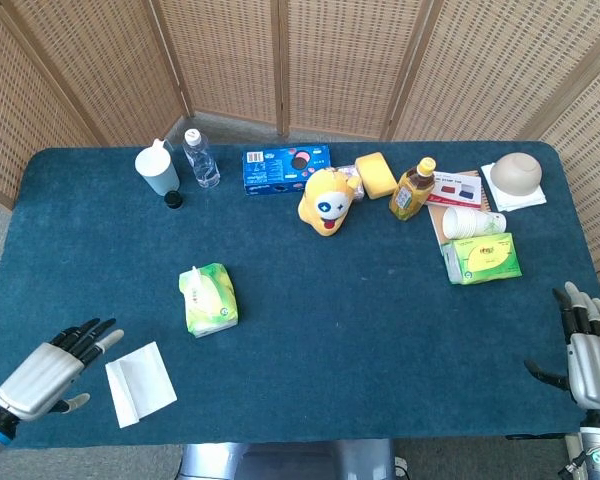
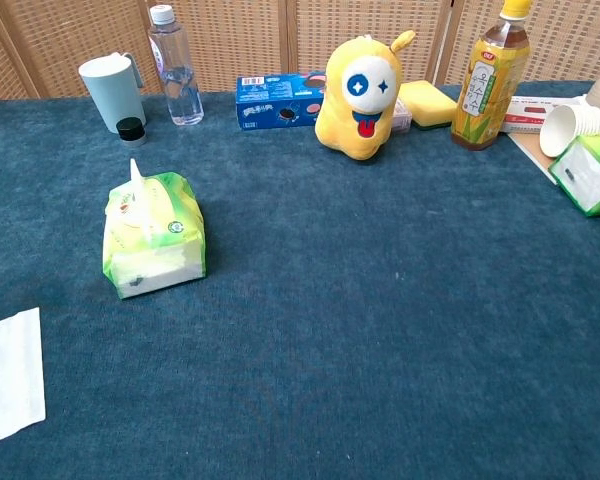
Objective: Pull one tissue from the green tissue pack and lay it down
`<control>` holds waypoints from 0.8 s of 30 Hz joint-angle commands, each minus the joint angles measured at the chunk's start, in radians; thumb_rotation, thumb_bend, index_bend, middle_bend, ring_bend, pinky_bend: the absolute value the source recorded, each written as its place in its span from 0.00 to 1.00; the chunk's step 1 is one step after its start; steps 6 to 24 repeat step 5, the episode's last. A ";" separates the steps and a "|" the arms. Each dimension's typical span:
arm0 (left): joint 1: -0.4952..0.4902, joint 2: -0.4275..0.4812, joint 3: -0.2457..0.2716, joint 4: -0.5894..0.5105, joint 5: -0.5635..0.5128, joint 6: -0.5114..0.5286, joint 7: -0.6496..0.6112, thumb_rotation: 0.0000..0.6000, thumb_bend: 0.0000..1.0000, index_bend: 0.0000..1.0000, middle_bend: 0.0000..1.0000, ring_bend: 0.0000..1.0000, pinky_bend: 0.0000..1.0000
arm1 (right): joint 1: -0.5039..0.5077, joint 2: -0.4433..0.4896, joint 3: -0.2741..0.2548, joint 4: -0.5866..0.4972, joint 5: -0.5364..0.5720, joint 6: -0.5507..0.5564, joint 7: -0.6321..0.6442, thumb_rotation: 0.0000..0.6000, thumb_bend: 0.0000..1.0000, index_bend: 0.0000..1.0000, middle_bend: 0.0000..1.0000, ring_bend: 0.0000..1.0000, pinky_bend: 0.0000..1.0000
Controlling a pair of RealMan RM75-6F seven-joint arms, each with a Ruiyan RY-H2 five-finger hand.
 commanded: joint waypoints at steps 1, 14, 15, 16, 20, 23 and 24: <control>0.047 0.068 -0.043 -0.115 -0.090 0.075 0.000 1.00 0.00 0.00 0.00 0.00 0.17 | 0.000 -0.001 0.000 0.001 -0.001 0.002 -0.003 1.00 0.00 0.00 0.00 0.00 0.00; 0.089 0.079 -0.078 -0.168 -0.161 0.129 0.010 1.00 0.00 0.00 0.00 0.00 0.16 | 0.001 -0.002 0.000 0.002 -0.002 0.003 -0.005 1.00 0.00 0.00 0.00 0.00 0.00; 0.089 0.079 -0.078 -0.168 -0.161 0.129 0.010 1.00 0.00 0.00 0.00 0.00 0.16 | 0.001 -0.002 0.000 0.002 -0.002 0.003 -0.005 1.00 0.00 0.00 0.00 0.00 0.00; 0.089 0.079 -0.078 -0.168 -0.161 0.129 0.010 1.00 0.00 0.00 0.00 0.00 0.16 | 0.001 -0.002 0.000 0.002 -0.002 0.003 -0.005 1.00 0.00 0.00 0.00 0.00 0.00; 0.089 0.079 -0.078 -0.168 -0.161 0.129 0.010 1.00 0.00 0.00 0.00 0.00 0.16 | 0.001 -0.002 0.000 0.002 -0.002 0.003 -0.005 1.00 0.00 0.00 0.00 0.00 0.00; 0.089 0.079 -0.078 -0.168 -0.161 0.129 0.010 1.00 0.00 0.00 0.00 0.00 0.16 | 0.001 -0.002 0.000 0.002 -0.002 0.003 -0.005 1.00 0.00 0.00 0.00 0.00 0.00; 0.089 0.079 -0.078 -0.168 -0.161 0.129 0.010 1.00 0.00 0.00 0.00 0.00 0.16 | 0.001 -0.002 0.000 0.002 -0.002 0.003 -0.005 1.00 0.00 0.00 0.00 0.00 0.00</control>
